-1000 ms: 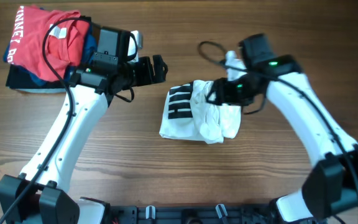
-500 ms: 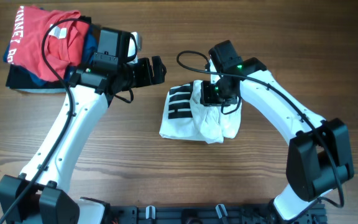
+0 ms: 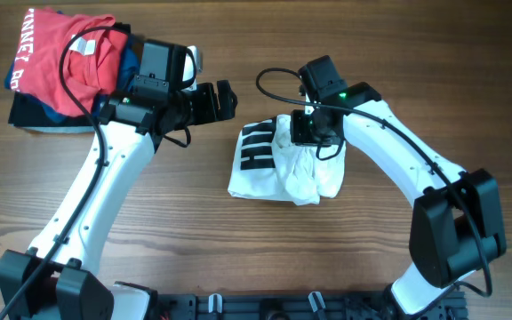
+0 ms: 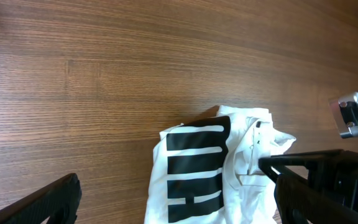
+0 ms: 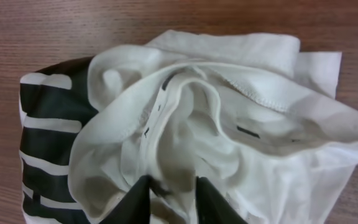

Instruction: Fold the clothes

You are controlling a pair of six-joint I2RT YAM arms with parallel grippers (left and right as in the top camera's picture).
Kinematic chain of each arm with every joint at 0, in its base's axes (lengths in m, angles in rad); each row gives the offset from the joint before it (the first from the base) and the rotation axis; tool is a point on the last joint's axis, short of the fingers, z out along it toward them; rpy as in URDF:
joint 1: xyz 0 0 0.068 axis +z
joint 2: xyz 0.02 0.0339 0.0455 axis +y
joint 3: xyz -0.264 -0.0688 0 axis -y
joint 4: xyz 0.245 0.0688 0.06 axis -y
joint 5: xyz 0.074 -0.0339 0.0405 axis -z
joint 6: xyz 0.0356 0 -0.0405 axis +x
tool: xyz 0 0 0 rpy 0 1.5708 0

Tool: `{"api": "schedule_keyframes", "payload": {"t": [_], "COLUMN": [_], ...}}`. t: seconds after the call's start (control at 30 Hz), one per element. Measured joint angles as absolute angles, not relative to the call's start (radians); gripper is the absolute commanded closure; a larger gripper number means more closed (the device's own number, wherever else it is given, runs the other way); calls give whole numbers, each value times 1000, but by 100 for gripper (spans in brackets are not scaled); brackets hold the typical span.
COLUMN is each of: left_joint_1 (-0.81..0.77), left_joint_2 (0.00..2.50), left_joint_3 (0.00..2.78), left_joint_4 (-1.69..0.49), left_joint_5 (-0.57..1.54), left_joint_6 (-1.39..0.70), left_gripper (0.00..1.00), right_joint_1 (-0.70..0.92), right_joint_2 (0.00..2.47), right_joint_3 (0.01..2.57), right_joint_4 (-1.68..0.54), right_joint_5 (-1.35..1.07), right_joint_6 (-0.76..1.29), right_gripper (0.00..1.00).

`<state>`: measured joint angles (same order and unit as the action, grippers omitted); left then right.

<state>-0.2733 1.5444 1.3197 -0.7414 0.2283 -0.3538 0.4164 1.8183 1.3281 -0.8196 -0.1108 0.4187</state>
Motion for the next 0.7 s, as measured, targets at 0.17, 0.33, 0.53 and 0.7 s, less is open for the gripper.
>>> {"api": "schedule_keyframes", "payload": {"t": [0.17,0.33,0.53,0.7], "left_joint_1": [-273,-273,-273,-273], "left_joint_2": [1544,1544,1544,1544], "left_joint_3": [1320,1320,1320,1320], "left_joint_4": [-741,-762,-767,-767], "left_joint_5": [229,228,220,198], "left_joint_6": [-354,-354,-354,-354], "left_gripper": [0,0,0,0], "right_joint_1": [416,404,296,219], "right_joint_2": [1818,1818,1742,1713], "right_joint_3": [1328,1328,1326,1326], "right_joint_4": [-863,-990,-1133,-1217], "right_joint_5": [-119,-119,-123,-120], "right_joint_6": [419,419,399,363], "right_gripper": [96,96,96,96]}}
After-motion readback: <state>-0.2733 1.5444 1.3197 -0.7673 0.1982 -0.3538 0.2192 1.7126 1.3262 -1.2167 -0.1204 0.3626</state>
